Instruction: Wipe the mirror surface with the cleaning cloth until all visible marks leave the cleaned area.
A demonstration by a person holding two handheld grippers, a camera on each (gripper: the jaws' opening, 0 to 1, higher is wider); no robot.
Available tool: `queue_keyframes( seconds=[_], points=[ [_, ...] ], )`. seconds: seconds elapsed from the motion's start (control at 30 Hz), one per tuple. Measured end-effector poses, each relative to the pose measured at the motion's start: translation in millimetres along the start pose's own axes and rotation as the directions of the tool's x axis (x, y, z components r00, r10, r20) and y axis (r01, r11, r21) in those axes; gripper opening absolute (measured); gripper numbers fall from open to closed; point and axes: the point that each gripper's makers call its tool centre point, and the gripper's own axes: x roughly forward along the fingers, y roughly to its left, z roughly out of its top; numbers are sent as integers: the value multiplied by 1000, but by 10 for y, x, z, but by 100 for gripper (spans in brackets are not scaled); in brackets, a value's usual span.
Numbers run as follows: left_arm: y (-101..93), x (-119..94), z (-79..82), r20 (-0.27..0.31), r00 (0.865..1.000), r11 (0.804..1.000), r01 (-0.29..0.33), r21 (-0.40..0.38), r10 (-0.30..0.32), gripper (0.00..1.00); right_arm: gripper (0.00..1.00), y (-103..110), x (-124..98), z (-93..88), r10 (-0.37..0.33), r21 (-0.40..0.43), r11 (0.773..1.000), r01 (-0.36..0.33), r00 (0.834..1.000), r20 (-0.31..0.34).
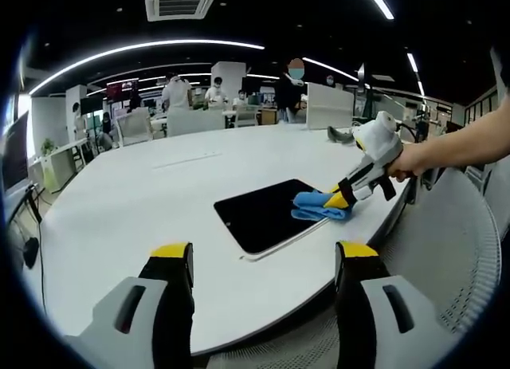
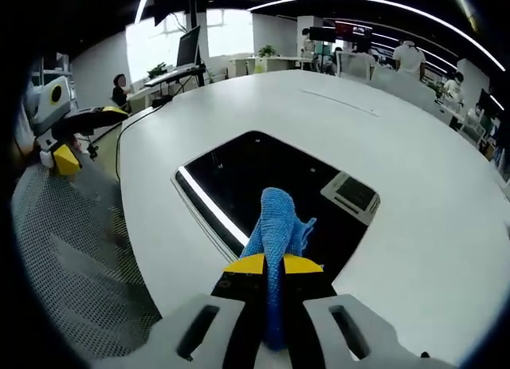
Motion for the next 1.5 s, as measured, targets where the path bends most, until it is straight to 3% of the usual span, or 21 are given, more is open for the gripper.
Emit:
queue_keyframes(
  seconds=[0.27, 0.97, 1.5],
  points=[
    [2, -1, 6, 0, 1000, 1000, -1, 0, 1, 70, 0, -90, -73, -71, -8, 14, 1000, 8, 1000, -6],
    [-3, 9, 32, 4, 1000, 1000, -1, 0, 1, 70, 0, -116, -69, -52, -17, 27, 999, 17, 1000, -14],
    [-12, 9, 29, 0, 1000, 1000, -2, 0, 2, 70, 0, -326, 80, 96, -37, -3, 999, 37, 998, -43]
  ],
)
